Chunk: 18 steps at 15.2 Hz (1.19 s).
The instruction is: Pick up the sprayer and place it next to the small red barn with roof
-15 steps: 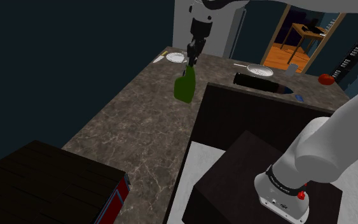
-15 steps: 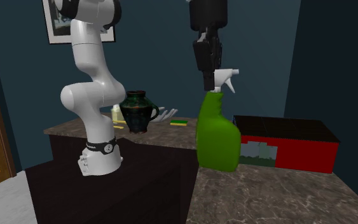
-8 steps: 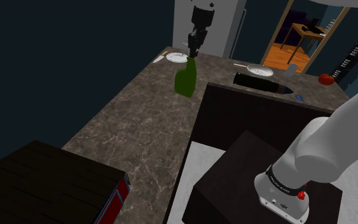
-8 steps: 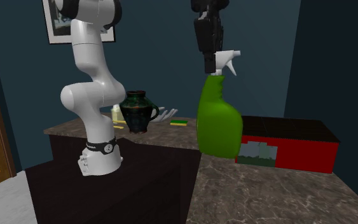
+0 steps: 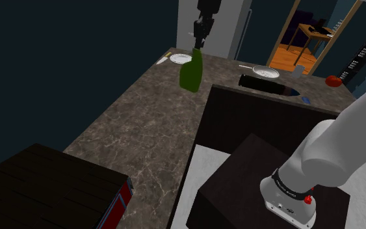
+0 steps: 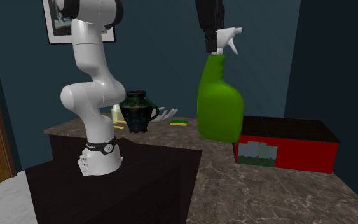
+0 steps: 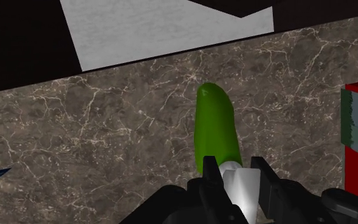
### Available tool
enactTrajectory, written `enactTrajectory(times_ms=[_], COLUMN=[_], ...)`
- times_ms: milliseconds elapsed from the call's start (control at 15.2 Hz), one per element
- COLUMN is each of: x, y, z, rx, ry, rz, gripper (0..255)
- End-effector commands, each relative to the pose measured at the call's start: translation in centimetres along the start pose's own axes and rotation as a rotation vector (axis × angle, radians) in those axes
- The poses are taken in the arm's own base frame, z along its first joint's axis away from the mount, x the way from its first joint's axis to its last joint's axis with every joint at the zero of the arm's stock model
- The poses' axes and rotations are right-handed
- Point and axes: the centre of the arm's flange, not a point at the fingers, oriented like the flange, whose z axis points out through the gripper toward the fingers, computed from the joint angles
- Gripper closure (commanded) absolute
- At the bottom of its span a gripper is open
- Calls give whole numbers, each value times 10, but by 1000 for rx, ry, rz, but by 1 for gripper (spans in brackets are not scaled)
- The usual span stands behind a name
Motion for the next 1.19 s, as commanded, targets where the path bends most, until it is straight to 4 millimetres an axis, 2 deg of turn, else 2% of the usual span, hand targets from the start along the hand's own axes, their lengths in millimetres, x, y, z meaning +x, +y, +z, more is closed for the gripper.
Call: enactTrajectory(times_ms=[0, 132, 1122], x=[0, 1, -45], y=[-1, -1, -194], z=[-11, -20, -13], rx=[0, 0, 0], ry=[0, 0, 0], rz=[0, 0, 0], gripper=[255, 255, 255])
